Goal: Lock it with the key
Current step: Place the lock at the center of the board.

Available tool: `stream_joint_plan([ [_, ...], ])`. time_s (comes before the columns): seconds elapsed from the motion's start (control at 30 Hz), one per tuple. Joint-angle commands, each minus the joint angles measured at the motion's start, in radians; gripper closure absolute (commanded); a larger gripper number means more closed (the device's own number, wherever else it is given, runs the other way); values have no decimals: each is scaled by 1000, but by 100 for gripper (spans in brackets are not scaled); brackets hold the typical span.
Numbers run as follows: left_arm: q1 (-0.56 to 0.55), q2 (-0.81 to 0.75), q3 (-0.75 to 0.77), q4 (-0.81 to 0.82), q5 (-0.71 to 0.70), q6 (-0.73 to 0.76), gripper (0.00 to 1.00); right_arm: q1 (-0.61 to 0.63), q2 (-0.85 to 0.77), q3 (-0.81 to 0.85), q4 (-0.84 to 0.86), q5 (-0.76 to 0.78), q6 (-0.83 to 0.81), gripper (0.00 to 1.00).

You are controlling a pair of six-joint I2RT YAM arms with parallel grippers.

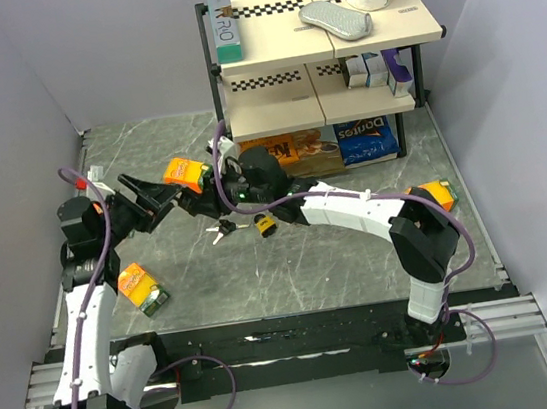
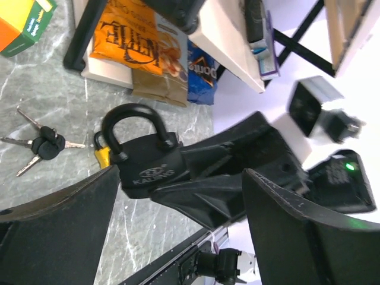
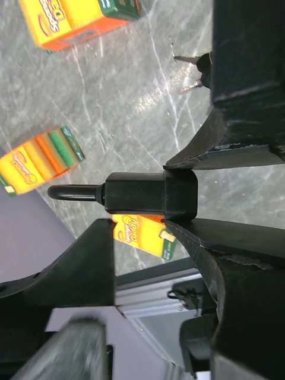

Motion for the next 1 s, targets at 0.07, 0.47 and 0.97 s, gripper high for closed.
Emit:
stream_joint_plan([
  [0.07,-68,41,9,15,-131,15,16,24,-74,76,136,77,14,100],
  [0.47,-118,78,-6,73,-160,-19,23,38,-68,83,141,94,39,100],
  [0.97,-125,91,-20,58,-197,-7,39,46,-51,92,138,94,66,100],
])
